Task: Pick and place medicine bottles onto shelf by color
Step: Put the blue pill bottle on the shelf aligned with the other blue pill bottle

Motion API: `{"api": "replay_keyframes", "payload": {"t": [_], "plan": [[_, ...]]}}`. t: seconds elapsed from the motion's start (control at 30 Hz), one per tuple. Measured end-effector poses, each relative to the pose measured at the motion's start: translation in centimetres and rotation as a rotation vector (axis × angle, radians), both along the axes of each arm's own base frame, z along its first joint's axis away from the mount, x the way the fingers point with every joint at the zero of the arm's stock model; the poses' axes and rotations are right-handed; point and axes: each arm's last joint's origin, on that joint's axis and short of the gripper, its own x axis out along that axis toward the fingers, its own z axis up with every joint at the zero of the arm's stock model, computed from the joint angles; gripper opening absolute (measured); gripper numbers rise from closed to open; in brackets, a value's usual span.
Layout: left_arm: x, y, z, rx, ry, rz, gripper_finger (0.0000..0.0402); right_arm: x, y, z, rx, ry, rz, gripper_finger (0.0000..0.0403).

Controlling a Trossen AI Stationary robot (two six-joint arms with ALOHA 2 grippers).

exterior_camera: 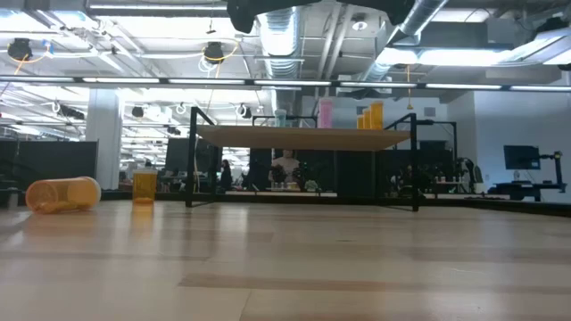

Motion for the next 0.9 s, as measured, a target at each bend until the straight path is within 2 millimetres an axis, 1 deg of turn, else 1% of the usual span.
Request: {"api": "replay_keyframes", "payload": {"t": [0.77,0.9], "plan": [[-0.05,0.06,-0.29,0.000,0.028,0.004,0.0096,-0.02,0.20,0.18,0.008,-0.014,0.035,0.0314],[-0.05,0.06,-0.29,0.000,0.028,0.004,0.0096,-0.02,0.22,0.17,0.009,-0.013,0.041,0.0301]]}}
